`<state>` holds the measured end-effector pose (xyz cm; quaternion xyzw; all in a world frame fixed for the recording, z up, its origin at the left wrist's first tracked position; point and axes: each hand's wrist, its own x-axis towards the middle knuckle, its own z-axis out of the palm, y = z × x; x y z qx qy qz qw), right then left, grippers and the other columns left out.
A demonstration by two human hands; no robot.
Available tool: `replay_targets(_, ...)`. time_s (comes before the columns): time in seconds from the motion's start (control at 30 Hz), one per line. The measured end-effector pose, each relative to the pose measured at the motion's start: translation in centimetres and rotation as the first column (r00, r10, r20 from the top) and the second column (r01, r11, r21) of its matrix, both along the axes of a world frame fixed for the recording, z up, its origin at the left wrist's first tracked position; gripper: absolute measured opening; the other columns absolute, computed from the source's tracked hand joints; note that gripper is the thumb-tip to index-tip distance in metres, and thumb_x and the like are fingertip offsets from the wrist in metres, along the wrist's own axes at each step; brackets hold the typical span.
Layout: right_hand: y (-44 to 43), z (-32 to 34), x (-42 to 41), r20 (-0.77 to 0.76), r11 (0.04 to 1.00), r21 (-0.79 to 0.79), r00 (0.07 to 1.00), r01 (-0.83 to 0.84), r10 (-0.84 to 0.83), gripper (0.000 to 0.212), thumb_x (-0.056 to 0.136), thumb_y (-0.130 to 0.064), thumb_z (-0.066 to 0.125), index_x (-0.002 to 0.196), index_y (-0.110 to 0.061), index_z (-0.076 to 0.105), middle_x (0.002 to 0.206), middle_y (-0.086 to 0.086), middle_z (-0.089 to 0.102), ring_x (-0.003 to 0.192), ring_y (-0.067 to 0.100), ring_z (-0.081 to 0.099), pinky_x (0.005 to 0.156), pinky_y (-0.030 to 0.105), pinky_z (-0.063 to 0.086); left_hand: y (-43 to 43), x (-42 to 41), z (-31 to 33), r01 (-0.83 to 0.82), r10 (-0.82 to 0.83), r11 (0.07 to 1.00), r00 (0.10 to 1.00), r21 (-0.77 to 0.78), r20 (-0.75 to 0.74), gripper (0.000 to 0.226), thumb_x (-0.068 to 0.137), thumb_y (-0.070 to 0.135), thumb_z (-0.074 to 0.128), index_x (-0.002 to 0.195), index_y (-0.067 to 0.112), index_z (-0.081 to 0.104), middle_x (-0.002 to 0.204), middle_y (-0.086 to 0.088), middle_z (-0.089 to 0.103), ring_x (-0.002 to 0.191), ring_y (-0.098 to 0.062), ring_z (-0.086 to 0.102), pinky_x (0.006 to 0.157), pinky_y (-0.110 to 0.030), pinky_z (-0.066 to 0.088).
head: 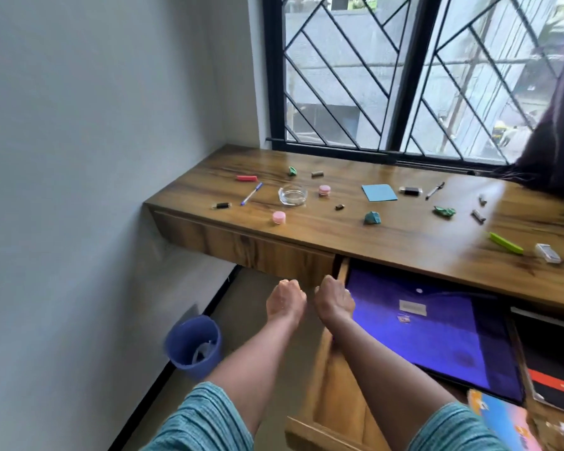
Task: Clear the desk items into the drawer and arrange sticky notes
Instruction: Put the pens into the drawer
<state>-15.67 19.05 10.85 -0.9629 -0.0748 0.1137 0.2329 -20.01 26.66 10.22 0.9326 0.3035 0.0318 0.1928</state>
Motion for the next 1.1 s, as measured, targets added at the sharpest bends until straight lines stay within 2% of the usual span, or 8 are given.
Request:
replay_targets(0.27,14.0,1.5,3.1,0.022,0.991,0.082,0.994,0.106,-0.108,0.027,0.094,-0.018,0.042,0.112,-0.008,0.06,0.118,0.013,0.061,0.113,0.033,0.057,0.086,0.036,0.048,16.6,3.5,0.8,-0.021,0.019,0.998,0.999,0.062,0.041,0.029,0.094,0.017,0.045,0.11,0.008,0.067,0.115,-0.012,0.065,0.108,-0.025,0.062,0.086,-0.033,0.051)
replay_targets(0.43,17.4,2.5,5.4,0.032,0.982,0.096,0.986,0.162,-0.166,0.028,0.093,-0.015,0.042,0.112,-0.007,0.061,0.119,0.014,0.061,0.114,0.034,0.056,0.085,0.034,0.047,22.7,6.9,1.7,-0.022,0.022,1.0,0.999,0.018,0.025,0.031,0.094,0.018,0.044,0.115,0.006,0.062,0.121,-0.012,0.061,0.114,-0.026,0.058,0.089,-0.033,0.05)
replay_targets(0.6,18.7,3.3,8.9,0.064,0.973,0.096,0.974,0.21,-0.216,0.026,0.093,-0.016,0.048,0.113,-0.007,0.061,0.118,0.016,0.061,0.112,0.034,0.057,0.084,0.035,0.047,27.0,10.5,1.8,-0.005,0.005,1.0,1.0,0.026,0.03,0.033,0.097,0.024,0.044,0.119,0.004,0.057,0.12,-0.014,0.061,0.111,-0.027,0.058,0.091,-0.036,0.052)
replay_targets(0.73,19.3,3.3,12.4,0.076,0.957,0.115,0.958,0.267,-0.276,0.028,0.092,-0.018,0.049,0.113,-0.005,0.062,0.119,0.018,0.061,0.112,0.035,0.057,0.086,0.036,0.048,29.2,13.9,1.7,0.011,-0.013,0.999,0.999,0.047,0.032,0.031,0.098,0.02,0.042,0.116,0.001,0.059,0.116,-0.015,0.063,0.106,-0.027,0.061,0.085,-0.034,0.053)
replay_targets(0.87,20.1,3.0,16.7,0.106,0.939,0.157,0.94,0.306,-0.324,0.029,0.092,-0.02,0.05,0.111,-0.003,0.063,0.118,0.021,0.061,0.11,0.036,0.058,0.085,0.035,0.048,31.2,18.2,1.7,0.036,-0.035,0.998,0.999,0.048,-0.024,0.026,0.098,0.009,0.041,0.117,0.001,0.057,0.117,-0.017,0.06,0.107,-0.03,0.06,0.087,-0.036,0.053)
replay_targets(0.93,20.4,2.7,19.5,0.123,0.932,0.171,0.931,0.32,-0.343,0.03,0.092,-0.021,0.049,0.111,-0.002,0.063,0.117,0.022,0.06,0.11,0.037,0.058,0.085,0.037,0.048,32.2,20.9,1.4,0.056,-0.051,0.995,0.997,0.078,-0.065,0.025,0.097,0.005,0.041,0.115,0.001,0.059,0.115,-0.017,0.062,0.105,-0.03,0.061,0.083,-0.034,0.053)
replay_targets(1.0,20.5,2.6,22.4,0.135,0.927,0.18,0.925,0.33,-0.355,0.03,0.092,-0.021,0.049,0.11,-0.001,0.063,0.116,0.022,0.06,0.11,0.038,0.058,0.085,0.037,0.048,32.9,23.6,1.0,0.074,-0.064,0.994,0.99,0.084,-0.122,0.027,0.096,0.003,0.043,0.115,0.001,0.062,0.112,-0.016,0.064,0.103,-0.03,0.063,0.077,-0.032,0.051)
replay_targets(1.1,20.0,2.4,27.3,0.126,0.91,0.205,0.912,0.361,-0.391,0.031,0.092,-0.02,0.047,0.111,-0.002,0.062,0.116,0.022,0.06,0.11,0.037,0.058,0.085,0.037,0.047,33.4,28.0,0.6,0.058,-0.044,0.996,0.978,0.063,-0.204,0.029,0.097,0.007,0.042,0.117,0.004,0.062,0.113,-0.015,0.063,0.103,-0.03,0.062,0.081,-0.035,0.053)
